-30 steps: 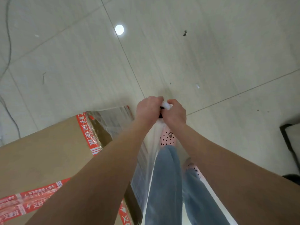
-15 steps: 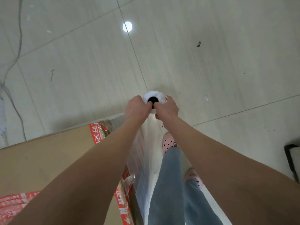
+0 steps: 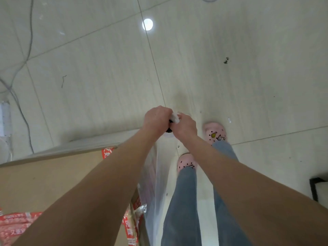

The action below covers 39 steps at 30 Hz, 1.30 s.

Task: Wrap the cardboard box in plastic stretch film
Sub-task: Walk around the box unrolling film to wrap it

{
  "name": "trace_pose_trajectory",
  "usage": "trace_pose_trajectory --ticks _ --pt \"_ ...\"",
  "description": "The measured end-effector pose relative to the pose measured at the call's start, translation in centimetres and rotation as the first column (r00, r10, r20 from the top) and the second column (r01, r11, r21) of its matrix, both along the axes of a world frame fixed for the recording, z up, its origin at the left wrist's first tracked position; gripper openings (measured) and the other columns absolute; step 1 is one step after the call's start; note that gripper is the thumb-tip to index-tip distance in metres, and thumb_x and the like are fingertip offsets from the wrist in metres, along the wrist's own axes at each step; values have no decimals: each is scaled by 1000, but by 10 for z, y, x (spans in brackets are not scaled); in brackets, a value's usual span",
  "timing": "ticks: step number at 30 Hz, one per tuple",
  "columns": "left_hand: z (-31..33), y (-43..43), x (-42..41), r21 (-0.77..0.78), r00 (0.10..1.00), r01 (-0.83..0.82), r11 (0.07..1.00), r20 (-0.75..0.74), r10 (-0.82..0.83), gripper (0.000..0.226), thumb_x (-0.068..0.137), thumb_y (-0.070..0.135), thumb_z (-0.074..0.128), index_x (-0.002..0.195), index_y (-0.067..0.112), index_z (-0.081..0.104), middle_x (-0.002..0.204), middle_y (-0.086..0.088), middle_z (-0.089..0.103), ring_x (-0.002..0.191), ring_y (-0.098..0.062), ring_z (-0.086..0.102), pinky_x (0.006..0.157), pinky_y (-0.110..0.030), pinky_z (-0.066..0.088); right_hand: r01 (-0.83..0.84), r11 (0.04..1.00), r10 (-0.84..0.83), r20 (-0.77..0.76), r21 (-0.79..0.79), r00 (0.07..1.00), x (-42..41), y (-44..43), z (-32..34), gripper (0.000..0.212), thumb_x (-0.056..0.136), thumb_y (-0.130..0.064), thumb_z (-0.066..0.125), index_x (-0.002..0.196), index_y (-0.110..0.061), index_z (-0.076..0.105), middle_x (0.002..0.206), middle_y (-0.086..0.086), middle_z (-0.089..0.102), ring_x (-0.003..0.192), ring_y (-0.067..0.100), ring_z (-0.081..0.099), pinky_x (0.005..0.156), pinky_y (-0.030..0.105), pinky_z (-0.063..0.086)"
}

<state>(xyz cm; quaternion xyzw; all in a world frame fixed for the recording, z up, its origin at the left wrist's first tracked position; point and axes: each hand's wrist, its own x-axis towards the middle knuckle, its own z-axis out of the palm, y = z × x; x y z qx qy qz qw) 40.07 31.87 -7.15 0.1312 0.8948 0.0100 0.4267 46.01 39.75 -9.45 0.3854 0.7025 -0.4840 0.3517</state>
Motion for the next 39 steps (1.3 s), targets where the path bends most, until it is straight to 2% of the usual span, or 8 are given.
trace_pose_trajectory --ticks 3,6,9,15,22,26,35,39 --pt "-1 -1 -9 -56 996 -85 995 -8 85 13 73 12 54 81 17 63 82 -6 63 72 -25 55 60 -26 37 -19 999 17 -42 -38 999 -9 5 1 22 80 -22 56 102 -19 59 79 -6 57 63 17 54 46 23 34" --pt "-6 -8 -16 -57 959 -282 958 -48 279 13 77 13 54 84 9 65 89 -10 66 78 -28 60 61 -28 43 22 997 -27 -60 -73 998 -17 9 0 60 82 -29 60 138 -23 41 116 -2 54 85 14 49 59 21 38" --pt "-9 -19 -23 -30 858 -509 860 -100 504 22 81 20 56 91 3 66 89 -13 68 82 -31 65 65 -31 50 117 984 -115 27 -137 993 -29 6 1 77 79 -41 67 144 -21 31 126 3 52 92 16 56 74 30 52" --pt "-12 -43 -34 -4 596 -803 597 -53 801 37 87 39 54 98 4 62 78 -12 72 69 -25 70 69 -30 54 58 983 -71 -71 -173 995 -72 -14 1 55 80 -23 64 132 -18 46 121 3 55 102 25 61 88 40 53" --pt "-3 -30 -63 -82 934 -355 931 -57 351 49 82 18 52 130 29 53 119 -3 61 106 -24 59 79 -30 45 -67 990 64 -26 -127 998 -75 -16 -4 46 82 -18 58 127 -18 51 117 1 59 97 22 62 84 36 55" --pt "-2 -26 -71 -150 961 -276 949 -48 271 38 81 13 54 118 19 62 116 -6 62 105 -25 60 80 -31 47 -108 983 106 -22 -149 994 -80 -13 -2 55 82 -23 60 135 -21 46 124 0 59 103 23 62 89 37 52" --pt "-6 -71 -91 23 625 -776 630 -108 773 7 80 13 60 82 9 64 77 -7 59 73 -26 56 61 -27 38 -90 968 82 -44 -233 996 -122 -42 2 71 81 -27 68 143 -24 34 132 -3 49 103 23 61 90 38 52" --pt "-3 -102 -105 71 521 -847 527 -90 849 18 81 20 62 88 3 66 83 -11 65 67 -27 60 57 -28 45 -27 960 47 64 -279 997 -143 -70 4 74 82 -29 67 145 -28 29 117 -3 47 77 18 64 66 26 56"
